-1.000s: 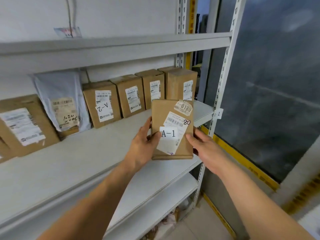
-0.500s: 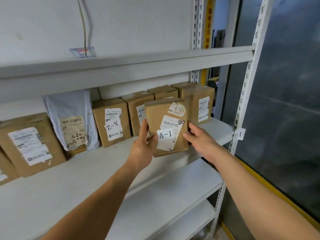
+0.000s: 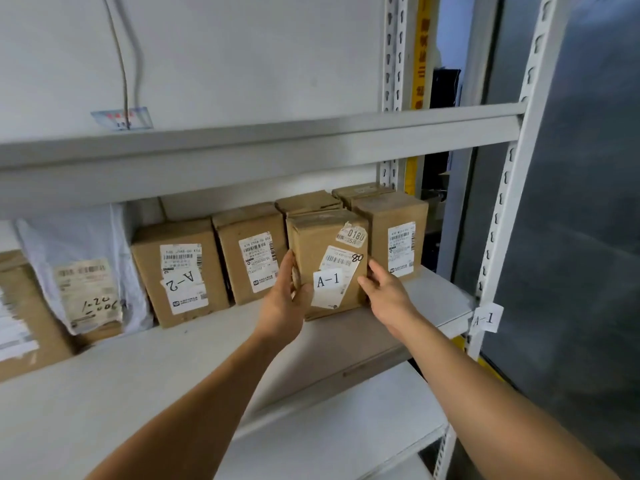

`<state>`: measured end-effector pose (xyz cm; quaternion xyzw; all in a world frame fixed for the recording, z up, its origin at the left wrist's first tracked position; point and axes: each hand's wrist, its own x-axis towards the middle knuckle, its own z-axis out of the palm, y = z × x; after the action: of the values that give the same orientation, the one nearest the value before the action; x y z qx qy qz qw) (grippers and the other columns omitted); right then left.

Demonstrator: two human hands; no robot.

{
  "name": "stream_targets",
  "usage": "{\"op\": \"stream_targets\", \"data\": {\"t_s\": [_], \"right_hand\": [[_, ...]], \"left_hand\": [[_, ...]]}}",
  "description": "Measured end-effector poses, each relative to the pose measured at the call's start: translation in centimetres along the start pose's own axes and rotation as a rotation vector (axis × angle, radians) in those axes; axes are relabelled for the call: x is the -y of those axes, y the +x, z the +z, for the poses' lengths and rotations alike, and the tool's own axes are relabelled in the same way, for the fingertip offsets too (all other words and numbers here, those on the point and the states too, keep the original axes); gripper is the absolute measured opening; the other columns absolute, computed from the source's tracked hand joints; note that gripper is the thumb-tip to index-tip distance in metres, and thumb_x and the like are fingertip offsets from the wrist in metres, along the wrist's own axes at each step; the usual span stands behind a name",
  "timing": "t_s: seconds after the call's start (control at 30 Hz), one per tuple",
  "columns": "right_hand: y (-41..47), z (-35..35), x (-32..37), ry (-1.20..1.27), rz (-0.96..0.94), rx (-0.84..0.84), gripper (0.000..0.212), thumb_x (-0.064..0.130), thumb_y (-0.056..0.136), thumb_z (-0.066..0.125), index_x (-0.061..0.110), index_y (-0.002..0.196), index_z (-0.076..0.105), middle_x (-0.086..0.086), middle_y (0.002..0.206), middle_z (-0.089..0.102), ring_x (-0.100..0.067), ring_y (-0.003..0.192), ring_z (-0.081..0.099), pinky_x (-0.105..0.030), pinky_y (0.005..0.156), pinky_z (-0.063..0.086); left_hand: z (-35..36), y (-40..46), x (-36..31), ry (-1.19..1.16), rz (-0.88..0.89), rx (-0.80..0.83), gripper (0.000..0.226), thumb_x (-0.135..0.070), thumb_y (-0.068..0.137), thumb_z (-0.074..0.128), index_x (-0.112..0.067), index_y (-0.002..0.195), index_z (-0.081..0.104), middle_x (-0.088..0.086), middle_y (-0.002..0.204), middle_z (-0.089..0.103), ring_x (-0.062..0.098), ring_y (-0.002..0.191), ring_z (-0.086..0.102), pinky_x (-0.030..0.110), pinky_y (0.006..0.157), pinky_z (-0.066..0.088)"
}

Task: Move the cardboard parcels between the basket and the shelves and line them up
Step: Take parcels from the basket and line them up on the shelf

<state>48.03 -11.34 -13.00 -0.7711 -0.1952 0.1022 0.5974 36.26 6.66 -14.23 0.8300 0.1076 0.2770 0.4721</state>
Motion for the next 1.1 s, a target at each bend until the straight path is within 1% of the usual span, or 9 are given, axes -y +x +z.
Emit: {"op": "stream_targets", "data": {"t_s": [0.17, 0.3, 0.43, 0.53, 0.7, 0.87, 0.97, 1.03, 1.1], "right_hand": [[2.3, -0.1, -0.5, -0.017, 0.005, -0.011, 0.052, 0.032, 0.114, 0.044, 0.033, 0.164, 0.032, 0.005, 0.167, 0.038, -0.019, 0.154, 0.034, -0.03, 0.12, 0.029], [3.6, 0.4, -0.6, -0.025, 0.015, -0.003, 0.05, 0.037, 0.114, 0.039, 0.04, 0.164, 0.031, 0.006, 0.168, 0.037, -0.021, 0.155, 0.034, -0.036, 0.125, 0.028], [4.3, 1.0, -0.6, -0.02, -0.014, -0.03, 0.048, 0.031, 0.115, 0.037, 0.036, 0.163, 0.034, 0.004, 0.163, 0.044, -0.021, 0.15, 0.04, -0.028, 0.115, 0.031], [4.4, 1.2, -0.9, -0.013, -0.015, -0.037, 0.047, 0.032, 0.115, 0.037, 0.038, 0.162, 0.036, 0.006, 0.161, 0.047, -0.021, 0.15, 0.041, -0.029, 0.115, 0.033], [4.6, 1.1, -1.0, -0.01, -0.009, -0.05, 0.048, 0.034, 0.115, 0.038, 0.037, 0.162, 0.035, 0.004, 0.163, 0.045, -0.022, 0.149, 0.042, -0.026, 0.11, 0.032], [4.2, 1.3, -0.6, 0.056, 0.018, -0.091, 0.047, 0.033, 0.114, 0.044, 0.036, 0.16, 0.04, 0.005, 0.163, 0.044, -0.021, 0.15, 0.041, -0.026, 0.109, 0.033], [3.7, 1.4, -0.3, 0.086, 0.041, -0.115, 0.048, 0.033, 0.112, 0.049, 0.033, 0.16, 0.043, 0.003, 0.163, 0.045, -0.02, 0.149, 0.043, -0.029, 0.113, 0.036], [2.9, 1.5, -0.2, 0.103, 0.04, -0.127, 0.049, 0.031, 0.111, 0.053, 0.03, 0.159, 0.044, 0.001, 0.162, 0.048, -0.016, 0.149, 0.044, -0.026, 0.111, 0.036], [1.8, 1.6, -0.3, 0.11, 0.031, -0.134, 0.051, 0.03, 0.109, 0.057, 0.028, 0.158, 0.045, 0.0, 0.16, 0.05, -0.012, 0.147, 0.046, -0.025, 0.11, 0.037]], "left_hand": [[1.2, 1.5, -0.1, -0.003, -0.051, -0.03, 0.074, -0.052, 0.094, 0.053, -0.049, 0.161, 0.021, -0.014, 0.154, 0.053, 0.012, 0.132, 0.061, 0.047, 0.107, 0.054], [1.4, 2.6, -0.4, 0.024, -0.049, -0.049, 0.069, -0.048, 0.095, 0.051, -0.049, 0.159, 0.026, -0.012, 0.146, 0.06, 0.016, 0.124, 0.066, 0.048, 0.099, 0.059], [1.6, 3.2, 0.1, 0.031, -0.061, -0.067, 0.071, -0.045, 0.092, 0.051, -0.051, 0.158, 0.026, -0.014, 0.145, 0.061, 0.013, 0.122, 0.067, 0.047, 0.1, 0.058], [1.7, 3.3, 0.7, 0.028, -0.066, -0.05, 0.073, -0.047, 0.092, 0.051, -0.054, 0.158, 0.023, -0.014, 0.147, 0.059, 0.013, 0.125, 0.066, 0.049, 0.1, 0.058], [1.7, 3.2, 0.6, 0.036, -0.08, -0.056, 0.071, -0.029, 0.101, 0.054, -0.049, 0.161, 0.021, -0.014, 0.148, 0.057, 0.013, 0.128, 0.063, 0.043, 0.103, 0.057], [1.2, 3.2, 0.2, 0.043, -0.091, -0.037, 0.072, -0.022, 0.104, 0.055, -0.046, 0.162, 0.021, -0.016, 0.151, 0.054, 0.013, 0.13, 0.061, 0.045, 0.105, 0.056], [0.6, 3.2, 0.0, 0.072, -0.091, -0.028, 0.069, -0.023, 0.104, 0.057, -0.049, 0.16, 0.024, -0.019, 0.148, 0.056, 0.013, 0.128, 0.062, 0.044, 0.102, 0.058], [0.2, 2.9, -0.4, 0.079, -0.087, -0.025, 0.064, -0.031, 0.104, 0.058, -0.05, 0.157, 0.029, -0.019, 0.145, 0.057, 0.014, 0.126, 0.064, 0.04, 0.1, 0.058], [-0.2, 2.1, -0.8, 0.082, -0.1, -0.045, 0.057, -0.035, 0.105, 0.059, -0.041, 0.157, 0.036, -0.024, 0.135, 0.056, 0.009, 0.122, 0.061, 0.023, 0.094, 0.051]]}}
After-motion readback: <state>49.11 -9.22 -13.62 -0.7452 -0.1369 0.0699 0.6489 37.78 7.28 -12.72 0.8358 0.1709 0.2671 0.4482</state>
